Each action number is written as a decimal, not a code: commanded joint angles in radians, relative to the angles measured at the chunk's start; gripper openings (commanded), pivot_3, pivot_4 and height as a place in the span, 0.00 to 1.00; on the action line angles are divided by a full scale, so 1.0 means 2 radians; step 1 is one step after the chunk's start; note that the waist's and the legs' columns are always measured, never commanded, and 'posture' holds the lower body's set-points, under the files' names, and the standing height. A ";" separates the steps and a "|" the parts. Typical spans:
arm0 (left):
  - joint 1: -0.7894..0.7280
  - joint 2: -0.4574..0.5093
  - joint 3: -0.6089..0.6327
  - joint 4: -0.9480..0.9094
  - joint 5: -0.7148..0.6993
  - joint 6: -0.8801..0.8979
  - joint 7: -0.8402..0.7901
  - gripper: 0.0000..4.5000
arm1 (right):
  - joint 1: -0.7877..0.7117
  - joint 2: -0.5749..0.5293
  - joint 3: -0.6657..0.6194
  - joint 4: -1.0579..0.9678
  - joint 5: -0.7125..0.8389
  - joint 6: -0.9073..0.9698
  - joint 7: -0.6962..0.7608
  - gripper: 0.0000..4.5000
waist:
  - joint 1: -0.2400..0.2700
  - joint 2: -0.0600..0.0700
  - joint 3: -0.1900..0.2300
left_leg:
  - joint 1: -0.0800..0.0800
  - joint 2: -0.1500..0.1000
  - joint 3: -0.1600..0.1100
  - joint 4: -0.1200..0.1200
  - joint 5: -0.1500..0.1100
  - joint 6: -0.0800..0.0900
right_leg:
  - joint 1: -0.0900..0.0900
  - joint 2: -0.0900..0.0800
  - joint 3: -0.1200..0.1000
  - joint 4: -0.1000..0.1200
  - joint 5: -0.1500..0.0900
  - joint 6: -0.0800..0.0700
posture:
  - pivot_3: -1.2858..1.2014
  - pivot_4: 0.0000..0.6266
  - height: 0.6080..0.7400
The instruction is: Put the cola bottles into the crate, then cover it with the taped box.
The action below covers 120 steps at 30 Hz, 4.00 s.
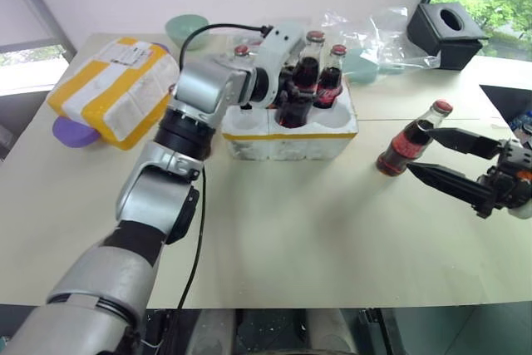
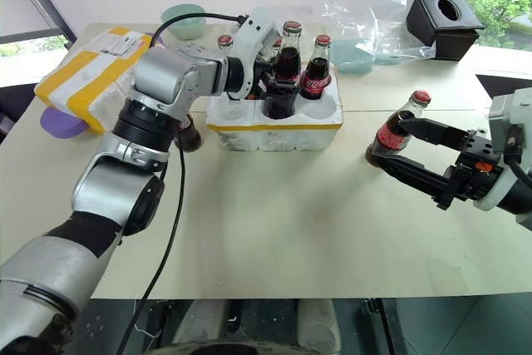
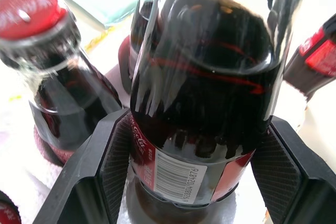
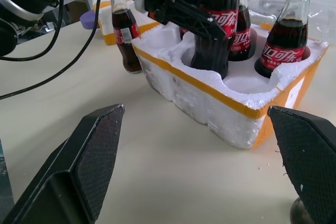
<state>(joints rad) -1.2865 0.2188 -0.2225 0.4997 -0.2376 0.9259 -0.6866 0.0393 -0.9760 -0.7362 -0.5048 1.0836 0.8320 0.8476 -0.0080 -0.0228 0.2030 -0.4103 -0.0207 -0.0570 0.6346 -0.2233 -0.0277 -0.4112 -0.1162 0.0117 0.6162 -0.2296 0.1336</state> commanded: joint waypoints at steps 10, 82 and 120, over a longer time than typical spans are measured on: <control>0.040 -0.006 -0.006 -0.037 0.025 -0.024 0.003 0.61 | -0.015 -0.018 -0.002 -0.005 0.005 -0.005 0.001 1.00 | -0.001 0.000 0.000 | 0.000 0.000 0.000 0.000 0.000 0.000 | 0.000 0.000 0.000 0.000 0.000 0.000 | 0.52 0.24 0.99; 0.289 0.206 0.141 -0.084 -0.030 -0.212 -0.091 0.99 | -0.114 -0.023 0.104 -0.009 0.046 0.019 -0.002 1.00 | 0.007 0.000 0.000 | 0.000 0.000 0.000 0.003 0.000 0.000 | 0.001 0.000 0.000 0.000 0.001 -0.002 | 0.52 0.24 0.99; 0.116 0.358 0.164 -0.111 -0.143 -0.073 -0.293 0.61 | -0.125 -0.016 0.099 -0.022 0.045 0.006 -0.013 1.00 | 0.009 -0.001 0.000 | -0.002 0.000 0.000 0.003 0.000 0.000 | 0.000 0.000 -0.001 -0.001 0.001 -0.002 | 0.52 0.24 0.99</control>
<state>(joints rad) -0.9879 0.9230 0.0713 0.2794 -0.4910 0.7813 -1.2519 -0.1963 -1.0080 -0.5158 -0.5270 1.1547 0.8654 0.8266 0.0104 -0.0240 0.2033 -0.4136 -0.0202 -0.0576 0.6402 -0.2238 -0.0274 -0.4106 -0.1165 0.0105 0.6146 -0.2283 0.1301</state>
